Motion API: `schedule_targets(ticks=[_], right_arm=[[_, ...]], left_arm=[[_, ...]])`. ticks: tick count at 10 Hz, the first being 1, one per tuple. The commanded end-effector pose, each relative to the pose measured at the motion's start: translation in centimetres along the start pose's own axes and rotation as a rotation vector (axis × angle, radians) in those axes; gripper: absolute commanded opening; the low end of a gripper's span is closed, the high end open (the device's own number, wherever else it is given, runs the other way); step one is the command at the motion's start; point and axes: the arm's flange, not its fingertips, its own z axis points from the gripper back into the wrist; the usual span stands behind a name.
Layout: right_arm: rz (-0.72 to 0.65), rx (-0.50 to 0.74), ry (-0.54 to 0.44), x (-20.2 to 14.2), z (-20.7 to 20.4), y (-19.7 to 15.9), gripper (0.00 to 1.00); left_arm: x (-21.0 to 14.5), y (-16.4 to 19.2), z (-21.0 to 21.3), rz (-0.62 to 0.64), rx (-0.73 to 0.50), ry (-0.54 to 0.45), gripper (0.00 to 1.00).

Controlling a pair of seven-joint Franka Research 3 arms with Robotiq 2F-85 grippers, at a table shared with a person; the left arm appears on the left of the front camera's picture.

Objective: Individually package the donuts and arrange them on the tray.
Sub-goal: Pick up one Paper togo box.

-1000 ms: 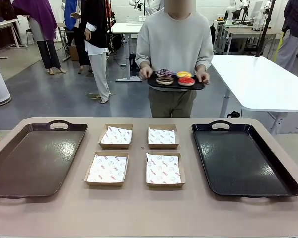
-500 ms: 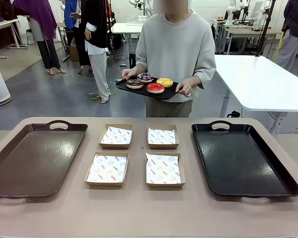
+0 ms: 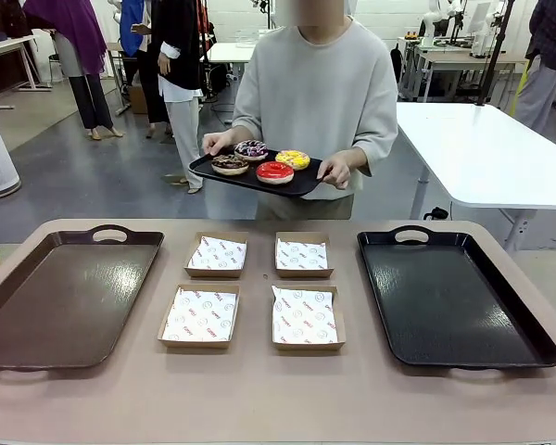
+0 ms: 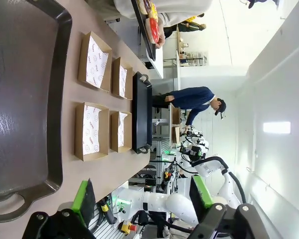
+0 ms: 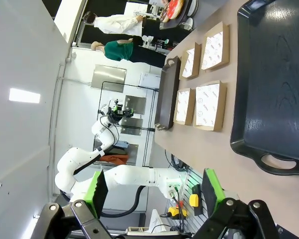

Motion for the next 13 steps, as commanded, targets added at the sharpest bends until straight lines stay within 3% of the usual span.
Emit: schedule_targets(ticks=[1, 13], right_arm=[[0.002, 0.011, -0.002, -0.09, 0.05, -0.01, 1.00], [0.002, 0.011, -0.002, -0.09, 0.05, -0.01, 1.00]], left_arm=[[0.03, -0.04, 0.09, 0.002, -0.010, -0.006, 1.00], [0.03, -0.04, 0.09, 0.002, -0.010, -0.006, 1.00]])
